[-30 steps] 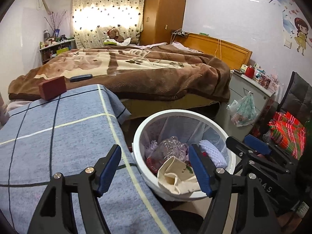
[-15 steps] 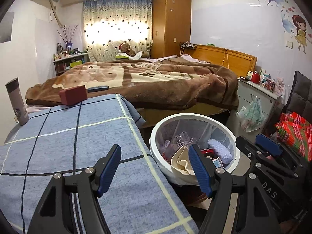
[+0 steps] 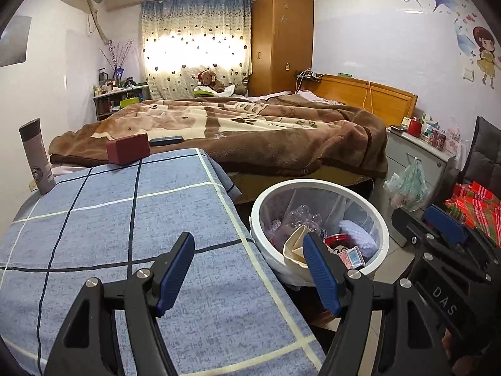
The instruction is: Collect trash
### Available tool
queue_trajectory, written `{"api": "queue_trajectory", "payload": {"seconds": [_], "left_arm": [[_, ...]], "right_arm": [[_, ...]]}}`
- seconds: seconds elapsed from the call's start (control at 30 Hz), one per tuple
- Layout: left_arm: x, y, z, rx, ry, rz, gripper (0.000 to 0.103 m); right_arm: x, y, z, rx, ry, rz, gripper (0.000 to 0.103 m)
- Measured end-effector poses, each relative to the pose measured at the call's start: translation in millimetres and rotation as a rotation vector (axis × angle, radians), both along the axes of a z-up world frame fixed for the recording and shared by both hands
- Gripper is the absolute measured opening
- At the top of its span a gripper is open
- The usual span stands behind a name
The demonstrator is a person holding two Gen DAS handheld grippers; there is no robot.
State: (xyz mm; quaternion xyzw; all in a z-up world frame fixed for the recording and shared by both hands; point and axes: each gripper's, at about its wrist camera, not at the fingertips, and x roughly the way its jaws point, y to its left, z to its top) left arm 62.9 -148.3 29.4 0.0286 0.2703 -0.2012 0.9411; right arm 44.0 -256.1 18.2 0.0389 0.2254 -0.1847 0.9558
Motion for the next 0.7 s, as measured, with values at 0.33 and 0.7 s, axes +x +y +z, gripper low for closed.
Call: {"api": "queue_trajectory", "payload": {"seconds": [0.33, 0.7], "left_arm": [[-3.5, 0.6, 0.4, 0.002, -0.015, -0.002, 0.074], [-3.9, 1.7, -0.1, 0.000, -0.014, -0.004, 0.074]], "right_arm": [[-2.2, 4.9, -0.3, 0.005, -0.005, 0.003, 0.055], [-4.4, 7.9, 0.4, 0.011, -0.011, 0.009, 0.055]]}}
